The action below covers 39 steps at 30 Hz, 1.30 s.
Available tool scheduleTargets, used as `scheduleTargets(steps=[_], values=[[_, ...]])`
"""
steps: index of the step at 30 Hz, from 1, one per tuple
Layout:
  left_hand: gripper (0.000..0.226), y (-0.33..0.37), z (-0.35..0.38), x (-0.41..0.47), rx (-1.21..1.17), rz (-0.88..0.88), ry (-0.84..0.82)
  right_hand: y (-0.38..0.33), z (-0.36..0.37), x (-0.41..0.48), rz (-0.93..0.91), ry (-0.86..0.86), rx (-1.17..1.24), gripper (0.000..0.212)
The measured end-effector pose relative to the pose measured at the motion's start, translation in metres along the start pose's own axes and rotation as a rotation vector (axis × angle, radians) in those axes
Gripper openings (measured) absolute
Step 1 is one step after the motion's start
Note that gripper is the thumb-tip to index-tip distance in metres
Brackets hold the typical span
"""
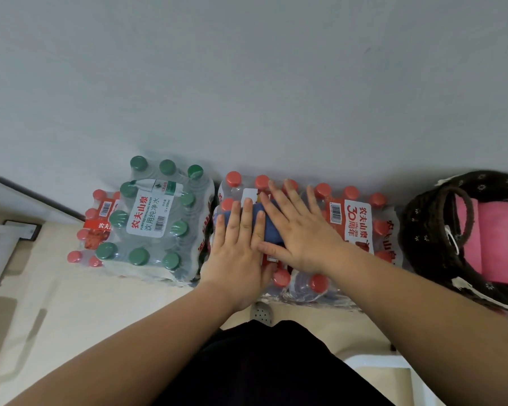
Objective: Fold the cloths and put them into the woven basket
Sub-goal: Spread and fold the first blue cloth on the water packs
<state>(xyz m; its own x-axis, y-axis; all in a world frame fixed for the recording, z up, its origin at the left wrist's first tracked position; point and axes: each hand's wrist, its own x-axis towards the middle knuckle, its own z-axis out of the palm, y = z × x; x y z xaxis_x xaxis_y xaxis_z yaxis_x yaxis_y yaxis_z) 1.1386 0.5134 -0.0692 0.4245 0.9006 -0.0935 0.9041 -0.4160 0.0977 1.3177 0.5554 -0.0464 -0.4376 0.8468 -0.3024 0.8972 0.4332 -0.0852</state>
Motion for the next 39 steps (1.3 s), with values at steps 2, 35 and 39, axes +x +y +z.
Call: scheduleTargets(steps=[2, 35, 39], values=[[0.085, -0.001, 0.0, 0.0, -0.005, 0.004, -0.013, 0.001, 0.001, -0.001, -0.008, -0.002, 0.005, 0.092], [0.035, -0.042, -0.077, 0.071, -0.39, 0.344, -0.242, -0.009, -0.062, -0.044, 0.286, 0.168, 0.469, 0.049], [0.032, -0.025, -0.095, 0.081, -0.596, 0.376, -0.316, -0.001, -0.072, -0.073, 0.421, 0.31, 0.549, 0.066]])
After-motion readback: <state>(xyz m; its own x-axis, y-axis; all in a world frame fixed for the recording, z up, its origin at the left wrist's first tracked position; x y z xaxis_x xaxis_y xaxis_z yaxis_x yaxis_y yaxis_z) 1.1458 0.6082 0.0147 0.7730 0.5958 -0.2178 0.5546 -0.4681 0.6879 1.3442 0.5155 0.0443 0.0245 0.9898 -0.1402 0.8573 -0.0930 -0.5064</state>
